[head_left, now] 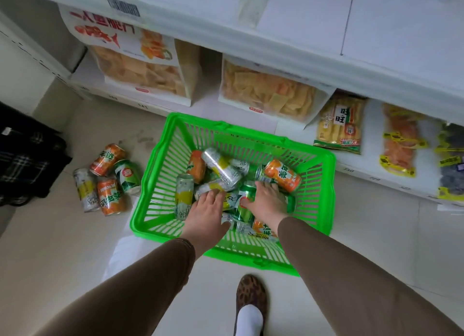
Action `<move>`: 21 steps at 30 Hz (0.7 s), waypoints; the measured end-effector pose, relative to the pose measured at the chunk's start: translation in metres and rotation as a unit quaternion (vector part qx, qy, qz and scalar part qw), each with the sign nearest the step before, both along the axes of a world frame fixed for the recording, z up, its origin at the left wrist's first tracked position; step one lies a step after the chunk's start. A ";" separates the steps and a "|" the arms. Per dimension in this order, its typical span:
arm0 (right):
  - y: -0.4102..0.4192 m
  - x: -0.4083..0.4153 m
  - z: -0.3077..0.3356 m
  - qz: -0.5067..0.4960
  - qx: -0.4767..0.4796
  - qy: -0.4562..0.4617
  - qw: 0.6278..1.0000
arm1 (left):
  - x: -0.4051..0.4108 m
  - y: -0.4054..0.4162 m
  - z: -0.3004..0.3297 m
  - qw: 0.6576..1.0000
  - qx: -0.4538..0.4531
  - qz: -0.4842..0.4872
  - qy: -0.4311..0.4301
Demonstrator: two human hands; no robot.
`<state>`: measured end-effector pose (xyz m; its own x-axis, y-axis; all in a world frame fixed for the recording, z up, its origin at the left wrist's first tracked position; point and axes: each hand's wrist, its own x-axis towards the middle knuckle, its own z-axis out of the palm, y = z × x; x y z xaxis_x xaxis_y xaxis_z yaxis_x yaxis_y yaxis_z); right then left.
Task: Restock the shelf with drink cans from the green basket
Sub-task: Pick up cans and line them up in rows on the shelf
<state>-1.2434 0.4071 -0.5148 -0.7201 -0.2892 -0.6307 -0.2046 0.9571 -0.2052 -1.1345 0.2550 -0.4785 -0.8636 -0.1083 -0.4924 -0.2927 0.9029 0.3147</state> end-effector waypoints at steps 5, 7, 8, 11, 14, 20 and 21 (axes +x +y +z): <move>-0.016 -0.014 -0.037 0.050 0.077 -0.015 0.996 | -0.007 -0.001 -0.033 1.000 0.007 0.001 0.004; -0.020 -0.017 -0.046 0.051 0.082 -0.025 0.995 | -0.006 -0.001 -0.041 1.000 0.010 0.006 0.003; -0.021 -0.018 -0.048 0.040 0.075 -0.030 0.996 | -0.006 -0.002 -0.042 1.000 0.012 0.007 0.003; -0.021 -0.018 -0.045 0.002 0.043 -0.011 0.999 | -0.002 -0.003 -0.037 1.000 0.018 0.008 0.004; -0.016 -0.010 -0.022 -0.008 0.003 0.027 1.000 | 0.001 -0.005 -0.012 0.999 0.030 0.020 0.002; -0.008 0.005 0.099 -0.078 -0.117 0.031 0.990 | 0.010 -0.008 0.091 0.998 0.035 0.039 0.021; -0.008 0.006 0.129 -0.081 -0.133 0.037 0.987 | 0.010 -0.009 0.116 0.998 0.036 0.041 0.028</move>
